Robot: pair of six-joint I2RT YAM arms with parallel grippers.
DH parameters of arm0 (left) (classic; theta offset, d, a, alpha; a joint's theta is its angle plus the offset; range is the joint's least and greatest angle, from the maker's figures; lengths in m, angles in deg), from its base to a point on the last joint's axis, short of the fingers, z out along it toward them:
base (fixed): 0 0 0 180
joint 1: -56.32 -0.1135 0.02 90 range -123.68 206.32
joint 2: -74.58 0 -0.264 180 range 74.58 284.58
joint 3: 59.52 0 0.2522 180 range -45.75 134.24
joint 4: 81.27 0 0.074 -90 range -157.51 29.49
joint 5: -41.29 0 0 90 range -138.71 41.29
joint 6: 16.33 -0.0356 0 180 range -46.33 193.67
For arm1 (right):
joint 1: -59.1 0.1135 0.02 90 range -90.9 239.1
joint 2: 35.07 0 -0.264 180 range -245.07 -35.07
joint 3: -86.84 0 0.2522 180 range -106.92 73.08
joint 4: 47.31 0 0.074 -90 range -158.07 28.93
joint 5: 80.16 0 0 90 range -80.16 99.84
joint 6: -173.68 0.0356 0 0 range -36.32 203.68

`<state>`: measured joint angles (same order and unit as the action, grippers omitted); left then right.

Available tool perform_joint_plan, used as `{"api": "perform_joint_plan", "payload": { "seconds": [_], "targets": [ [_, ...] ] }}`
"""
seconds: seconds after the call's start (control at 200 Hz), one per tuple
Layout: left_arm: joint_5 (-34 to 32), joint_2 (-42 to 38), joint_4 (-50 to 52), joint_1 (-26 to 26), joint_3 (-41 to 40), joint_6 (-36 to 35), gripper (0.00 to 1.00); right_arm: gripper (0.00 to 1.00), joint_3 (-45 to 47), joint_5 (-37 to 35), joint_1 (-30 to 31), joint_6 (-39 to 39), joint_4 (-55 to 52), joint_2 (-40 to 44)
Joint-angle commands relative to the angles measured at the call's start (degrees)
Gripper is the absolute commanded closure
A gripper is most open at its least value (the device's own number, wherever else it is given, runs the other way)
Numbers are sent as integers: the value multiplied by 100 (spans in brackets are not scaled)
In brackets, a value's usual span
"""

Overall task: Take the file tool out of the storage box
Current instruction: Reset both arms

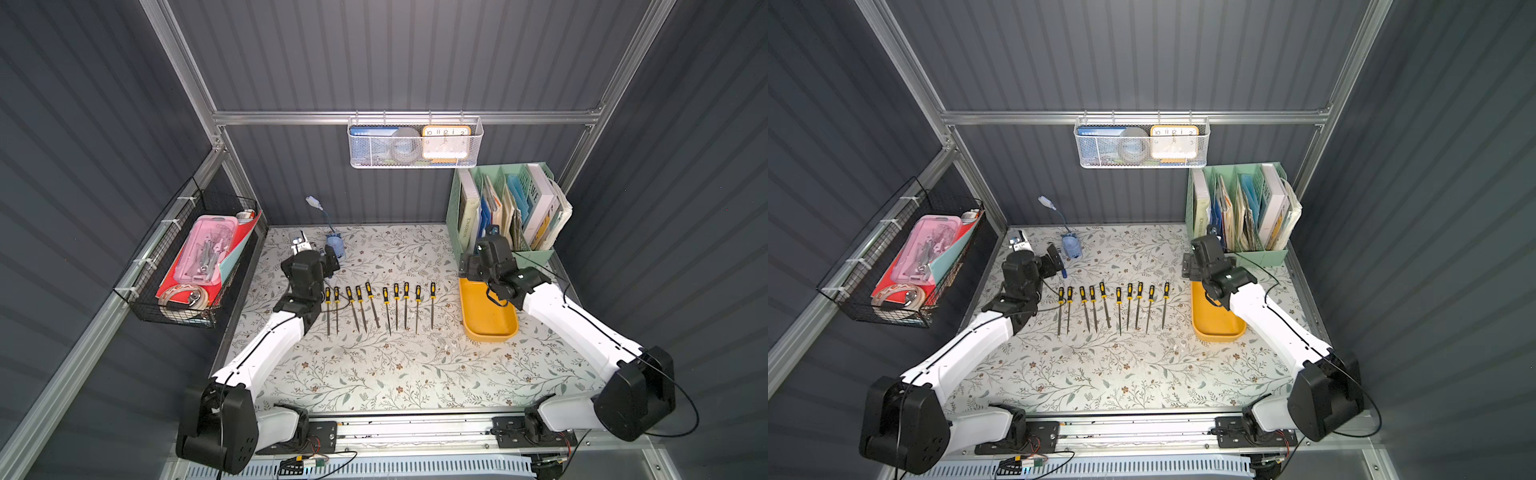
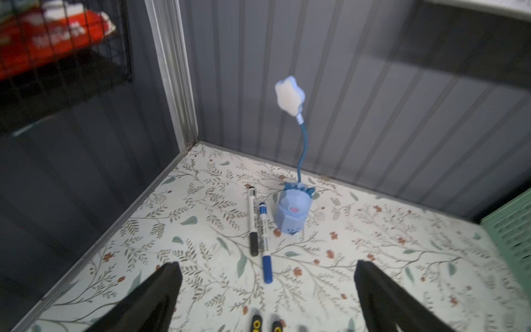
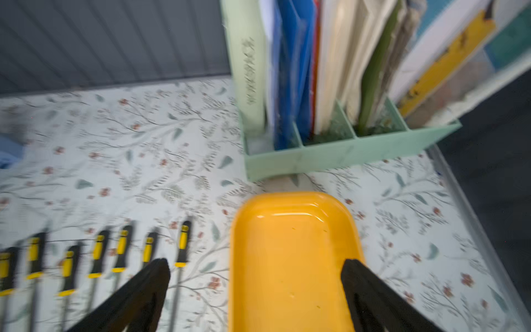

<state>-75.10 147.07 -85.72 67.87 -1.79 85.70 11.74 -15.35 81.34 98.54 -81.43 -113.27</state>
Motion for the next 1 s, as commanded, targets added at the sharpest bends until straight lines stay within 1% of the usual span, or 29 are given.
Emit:
{"api": "perform_joint_plan", "payload": {
  "seconds": [0.0, 0.06, 0.13, 0.19, 0.285, 0.37, 0.425, 0.47, 0.535, 0.555, 0.58, 0.605, 0.63, 0.68, 0.725, 0.79, 0.815, 0.866, 0.896, 0.946, 0.996],
  "targets": [
    [-142, 64, -1807, -281, -515, -499, 0, 1, 882, -512, -432, -275, 633, 300],
    [-70, 291, -2175, -461, -725, -369, 0, 1, 1236, -367, -790, -157, 856, 469],
    [133, 538, -3055, -612, -1111, -399, 0, 1, 1683, -354, -1097, -147, 1248, 603],
    [317, 731, -3802, -671, -1376, -528, 0, 1, 2124, -168, -1248, -421, 1888, 685],
    [524, 1108, -4717, -750, -1614, -634, 0, 1, 2832, 77, -1288, -1103, 3109, 703],
    [682, 1425, -5374, -793, -1759, -795, 0, 1, 3277, 42, -1371, -1420, 4073, 555],
    [745, 1545, -5660, -810, -1835, -896, 0, 1, 3426, 245, -1495, -1420, 4466, 435],
    [915, 1621, -5960, -861, -1955, -970, 0, 1, 3568, 455, -1589, -1448, 4986, 259],
    [1250, 1774, -6425, -1007, -2093, -1021, 0, 1, 3804, 552, -1650, -1523, 6009, -38],
    [1364, 1820, -6541, -1061, -2120, -1019, 0, 1, 3795, 546, -1675, -1555, 6152, -140],
    [1520, 1880, -6602, -1139, -2122, -991, 0, 1, 3737, 538, -1704, -1452, 6131, -209],
    [1645, 1940, -6613, -1185, -2119, -965, 0, 1, 3722, 701, -1749, -1356, 6161, -265],
    [1737, 1993, -6704, -1236, -2136, -945, 0, 1, 3728, 896, -1789, -1372, 6223, -350],
    [1867, 2114, -6984, -1315, -2220, -911, 0, 1, 3816, 1022, -1798, -1445, 6555, -550],
    [1968, 2223, -7148, -1367, -2277, -878, 0, 1, 3928, 1059, -1816, -1456, 6924, -709],
    [2137, 2389, -7238, -1403, -2266, -911, 0, 1, 3990, 1034, -1896, -1277, 6955, -769],
    [2189, 2476, -7324, -1409, -2227, -931, 0, 1, 4029, 978, -1907, -1257, 7138, -844],
    [2319, 2460, -6960, -1440, -2071, -957, 0, 1, 4097, 837, -1916, -1308, 7652, -1086],
    [2376, 2411, -6708, -1466, -1983, -951, 0, 1, 4078, 785, -1908, -1294, 7691, -1135],
    [2375, 2479, -6815, -1472, -1978, -940, 0, 1, 4088, 774, -1908, -1275, 7704, -1135],
    [2376, 2447, -6671, -1472, -1940, -941, 0, 1, 4073, 770, -1903, -1261, 7698, -1146]
  ]
}}
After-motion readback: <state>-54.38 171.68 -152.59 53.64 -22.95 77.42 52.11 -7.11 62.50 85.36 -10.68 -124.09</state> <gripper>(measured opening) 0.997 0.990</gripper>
